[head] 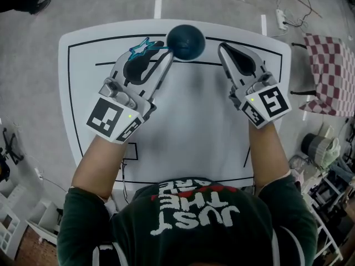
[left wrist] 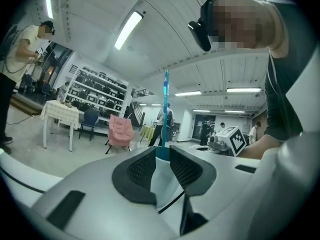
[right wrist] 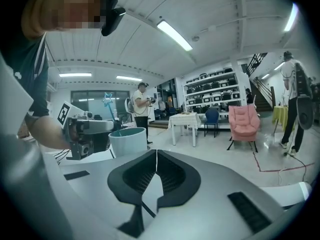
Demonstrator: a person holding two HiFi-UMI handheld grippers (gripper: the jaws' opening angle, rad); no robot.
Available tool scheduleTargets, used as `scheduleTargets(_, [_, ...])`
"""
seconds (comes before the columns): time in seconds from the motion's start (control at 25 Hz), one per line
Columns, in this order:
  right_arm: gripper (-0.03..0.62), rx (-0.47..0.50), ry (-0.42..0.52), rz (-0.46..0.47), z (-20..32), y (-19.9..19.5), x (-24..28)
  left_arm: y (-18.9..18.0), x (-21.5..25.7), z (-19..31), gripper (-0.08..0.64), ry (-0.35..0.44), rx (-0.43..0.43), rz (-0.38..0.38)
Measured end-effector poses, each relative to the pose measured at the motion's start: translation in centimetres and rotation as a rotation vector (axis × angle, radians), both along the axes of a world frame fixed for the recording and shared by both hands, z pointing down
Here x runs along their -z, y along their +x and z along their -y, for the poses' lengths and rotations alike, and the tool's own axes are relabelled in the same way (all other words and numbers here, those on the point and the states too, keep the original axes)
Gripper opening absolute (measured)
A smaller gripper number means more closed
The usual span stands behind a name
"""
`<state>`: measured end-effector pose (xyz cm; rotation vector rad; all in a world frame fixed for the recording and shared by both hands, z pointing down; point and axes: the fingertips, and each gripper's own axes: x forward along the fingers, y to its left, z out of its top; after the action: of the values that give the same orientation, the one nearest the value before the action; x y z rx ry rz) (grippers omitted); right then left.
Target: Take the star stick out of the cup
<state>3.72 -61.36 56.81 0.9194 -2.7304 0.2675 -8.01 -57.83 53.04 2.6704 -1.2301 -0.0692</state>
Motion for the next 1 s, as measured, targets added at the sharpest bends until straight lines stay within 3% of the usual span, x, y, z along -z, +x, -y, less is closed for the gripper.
scheduleTargets(0.4, [0.034,0.004,0.000,0.000,-0.1,0.1,-0.9,0.1,0.1,-0.1,0.076,0.054,0.014,0.032])
scheduleTargets(0.56, [0.034,0.009,-0.002,0.004,-1.0,-0.2,-0.4,-0.6,0.7,-0.6,0.030,0.044,0.042,0.022])
scheduleTargets(1.0, [0.034,0.007,0.000,0.008,-1.2,0.3,0.3,-1.3,1.7,-0.2,0.021,0.028,0.064,-0.029])
